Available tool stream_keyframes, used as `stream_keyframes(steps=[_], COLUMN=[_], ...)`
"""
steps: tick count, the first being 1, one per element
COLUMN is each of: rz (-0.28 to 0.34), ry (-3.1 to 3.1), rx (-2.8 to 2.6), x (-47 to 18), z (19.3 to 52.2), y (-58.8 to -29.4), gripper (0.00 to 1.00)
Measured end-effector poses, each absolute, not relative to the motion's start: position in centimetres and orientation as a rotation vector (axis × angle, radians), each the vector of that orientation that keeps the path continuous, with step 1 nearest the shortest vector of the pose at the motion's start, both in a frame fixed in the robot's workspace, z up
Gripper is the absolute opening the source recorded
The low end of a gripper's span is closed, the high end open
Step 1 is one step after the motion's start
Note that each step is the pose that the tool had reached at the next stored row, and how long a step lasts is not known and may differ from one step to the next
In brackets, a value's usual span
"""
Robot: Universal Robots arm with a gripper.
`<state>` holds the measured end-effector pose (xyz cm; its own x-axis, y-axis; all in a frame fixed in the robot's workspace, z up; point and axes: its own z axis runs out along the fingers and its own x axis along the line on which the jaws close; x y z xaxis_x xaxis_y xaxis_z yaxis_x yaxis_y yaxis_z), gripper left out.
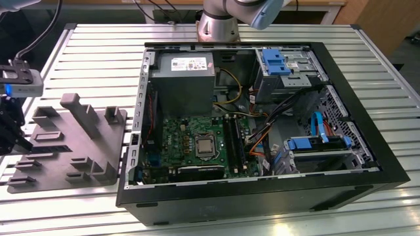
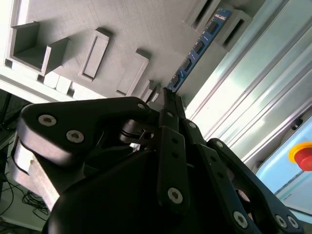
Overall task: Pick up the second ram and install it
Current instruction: 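Pick up the second ram and move it above second insertion slot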
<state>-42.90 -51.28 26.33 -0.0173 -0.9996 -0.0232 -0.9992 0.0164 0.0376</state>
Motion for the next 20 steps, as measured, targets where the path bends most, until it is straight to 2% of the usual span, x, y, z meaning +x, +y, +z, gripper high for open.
stream_keyframes(steps=[20], rz=[-0.068], ry=[-2.233], rx=[2.195], x=[-42.93], z=[27.27], y=[-51.28], gripper=[0.12])
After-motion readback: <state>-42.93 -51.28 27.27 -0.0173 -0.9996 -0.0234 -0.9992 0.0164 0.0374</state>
